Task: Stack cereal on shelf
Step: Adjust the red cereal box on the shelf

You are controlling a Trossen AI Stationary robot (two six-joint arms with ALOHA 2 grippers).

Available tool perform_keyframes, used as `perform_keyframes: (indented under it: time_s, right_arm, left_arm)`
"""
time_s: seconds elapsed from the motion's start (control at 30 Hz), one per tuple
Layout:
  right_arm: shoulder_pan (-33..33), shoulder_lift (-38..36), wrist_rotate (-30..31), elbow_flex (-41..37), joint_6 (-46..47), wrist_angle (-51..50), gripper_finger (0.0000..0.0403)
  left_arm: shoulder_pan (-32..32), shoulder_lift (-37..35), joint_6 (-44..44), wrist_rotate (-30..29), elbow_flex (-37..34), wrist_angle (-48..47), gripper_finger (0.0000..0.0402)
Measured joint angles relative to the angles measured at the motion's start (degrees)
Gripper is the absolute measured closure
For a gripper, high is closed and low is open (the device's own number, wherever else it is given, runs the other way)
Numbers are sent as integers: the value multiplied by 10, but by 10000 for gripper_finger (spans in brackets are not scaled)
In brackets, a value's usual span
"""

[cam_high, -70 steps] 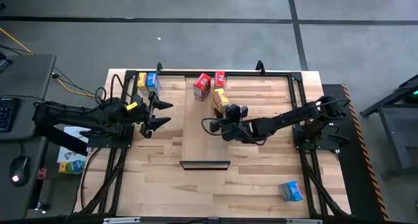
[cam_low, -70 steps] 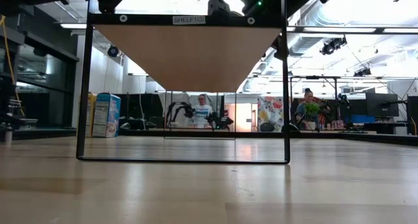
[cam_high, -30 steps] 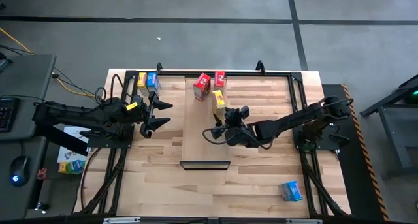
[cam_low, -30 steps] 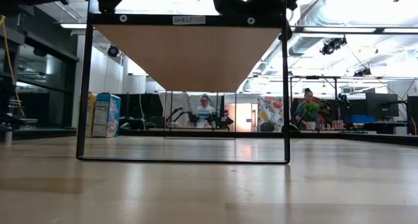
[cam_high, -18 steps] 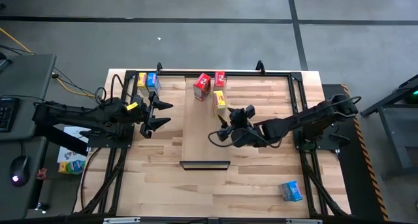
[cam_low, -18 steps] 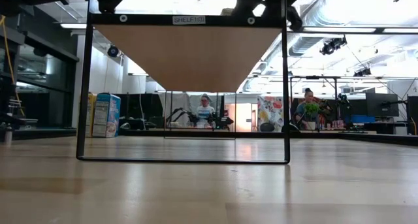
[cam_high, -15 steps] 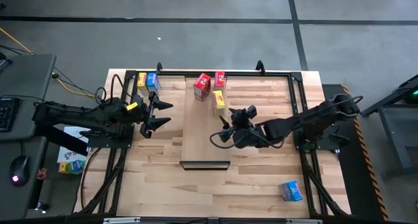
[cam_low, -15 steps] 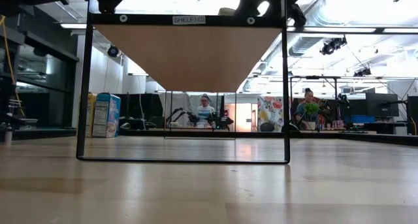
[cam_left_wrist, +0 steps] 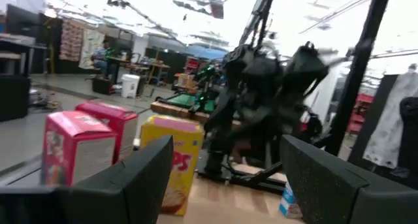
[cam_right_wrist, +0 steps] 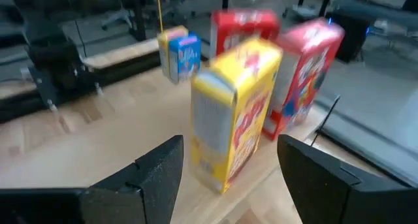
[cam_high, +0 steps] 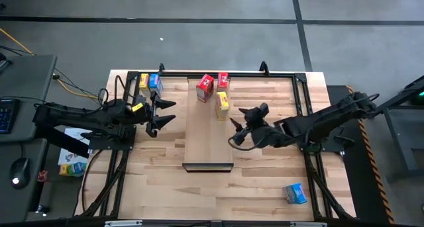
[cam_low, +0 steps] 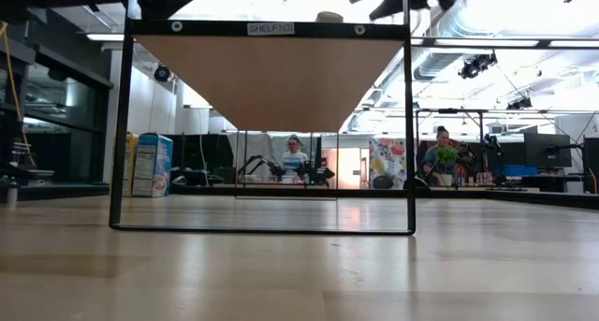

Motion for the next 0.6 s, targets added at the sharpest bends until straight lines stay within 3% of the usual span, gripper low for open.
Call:
perform_keyframes:
  time_s: [0.13,0.33,0.43,0.6]
  right_arm:
    - [8,-31,28,0,-30,-11,163]
    - [9,-37,31,0,-24,-34,163]
    - [9,-27,31,-1,-23,-44,163]
    - [9,-21,31,-1,-16,-47,163]
  left_arm:
    - [0,8,4,-34,0,-17,131]
    - [31,57,22,-148,0,-25,155]
    - [67,99,-2,-145,3,-30,207]
    - [119,179,-20,-130,37,-54,364]
